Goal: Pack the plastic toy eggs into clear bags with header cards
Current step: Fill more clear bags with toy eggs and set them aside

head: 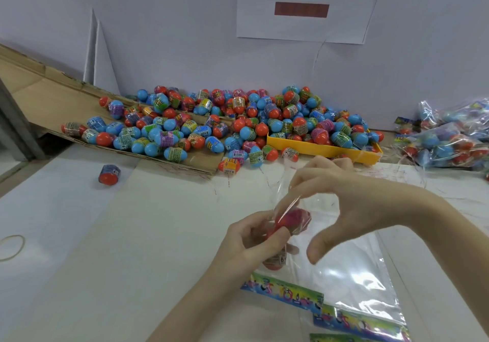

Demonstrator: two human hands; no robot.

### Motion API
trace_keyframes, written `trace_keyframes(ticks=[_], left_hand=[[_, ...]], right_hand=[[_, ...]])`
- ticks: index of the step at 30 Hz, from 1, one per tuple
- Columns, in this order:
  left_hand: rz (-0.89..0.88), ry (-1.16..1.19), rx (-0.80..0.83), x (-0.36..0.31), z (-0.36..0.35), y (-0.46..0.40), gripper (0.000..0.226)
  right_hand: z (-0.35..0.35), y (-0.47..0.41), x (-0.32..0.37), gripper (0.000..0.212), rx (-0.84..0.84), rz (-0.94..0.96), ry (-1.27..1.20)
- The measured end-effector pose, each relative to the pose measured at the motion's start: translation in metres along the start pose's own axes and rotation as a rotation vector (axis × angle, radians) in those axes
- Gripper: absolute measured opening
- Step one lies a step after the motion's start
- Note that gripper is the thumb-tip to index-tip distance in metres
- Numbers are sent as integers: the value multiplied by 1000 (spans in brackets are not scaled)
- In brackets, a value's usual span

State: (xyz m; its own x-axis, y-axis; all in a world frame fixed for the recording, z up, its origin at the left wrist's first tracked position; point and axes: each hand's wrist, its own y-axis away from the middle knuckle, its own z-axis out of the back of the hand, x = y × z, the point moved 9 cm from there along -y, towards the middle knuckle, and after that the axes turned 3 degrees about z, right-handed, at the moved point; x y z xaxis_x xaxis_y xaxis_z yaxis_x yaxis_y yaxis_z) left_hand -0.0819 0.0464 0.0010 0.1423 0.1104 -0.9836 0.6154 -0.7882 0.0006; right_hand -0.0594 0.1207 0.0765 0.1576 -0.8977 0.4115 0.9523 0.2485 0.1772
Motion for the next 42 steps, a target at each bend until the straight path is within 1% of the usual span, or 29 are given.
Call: trace_keyframes(ticks=[2, 5, 11, 16, 17, 18, 20, 22, 25, 26, 27, 28, 30, 31, 32, 33, 34, 35, 36, 37, 38, 40, 42], left_hand=[[3, -6, 14, 0, 0, 0, 39], [8, -1, 0, 3, 3, 0, 39], [18, 42, -20, 5, 7, -1, 23], [37, 64, -50, 8, 10, -2, 19], [44, 68, -50, 8, 10, -2, 20], [50, 73, -53, 8, 10, -2, 23], [57, 82, -57, 8, 10, -2, 37], [60, 90, -76, 8, 11, -2, 42], [65, 106, -98, 10, 14, -2, 39], [74, 111, -103, 11, 15, -3, 42], [86, 118, -109, 13, 16, -3, 44], [97, 129, -112, 15, 17, -4, 47], [119, 143, -108, 17, 17, -5, 50], [131, 141, -108, 19, 17, -5, 51], [140, 135, -114, 20, 17, -5, 51], [145, 127, -124, 20, 18, -5, 50], [147, 121, -134, 21, 19, -5, 46], [150, 117, -144, 22, 19, -5, 39], [150, 113, -152, 23, 20, -5, 28], [149, 106, -158, 23, 20, -5, 18], [144, 94, -166, 23, 21, -5, 13], [140, 77, -174, 23, 23, -5, 13], [145, 75, -175, 23, 23, -5, 14]], right_hand=[[-6, 0, 0, 54, 24, 9, 74], [-10, 0, 3, 47, 17, 28, 135], [-6, 3, 4, 24, -34, 31, 100], [-1, 7, -3, 28, -96, -46, -31], [-2, 7, -5, 25, -104, -50, -31], [-3, 6, -5, 28, -114, -36, -19], [-4, 4, -1, 41, -130, 19, 10], [-5, 4, -1, 38, -129, 29, -32], [-5, 3, -5, 33, -132, 52, -136], [-3, 1, -6, 28, -163, 66, -201], [5, -1, -7, 23, -235, 86, -310], [18, -4, -11, 19, -360, 104, -457], [46, -5, -44, 10, -736, 54, -747], [53, -6, -68, 18, -902, -37, -807], [55, -12, -86, 19, -983, -146, -791], [53, -25, -100, 14, -970, -238, -709], [47, -42, -108, 8, -885, -313, -589], [39, -59, -116, 16, -789, -367, -449], [31, -74, -123, 25, -709, -403, -317], [26, -87, -128, 32, -664, -416, -194], [24, -98, -129, 37, -632, -419, -86], [20, -117, -130, 44, -574, -436, 62], [19, -128, -129, 41, -560, -445, 169]])
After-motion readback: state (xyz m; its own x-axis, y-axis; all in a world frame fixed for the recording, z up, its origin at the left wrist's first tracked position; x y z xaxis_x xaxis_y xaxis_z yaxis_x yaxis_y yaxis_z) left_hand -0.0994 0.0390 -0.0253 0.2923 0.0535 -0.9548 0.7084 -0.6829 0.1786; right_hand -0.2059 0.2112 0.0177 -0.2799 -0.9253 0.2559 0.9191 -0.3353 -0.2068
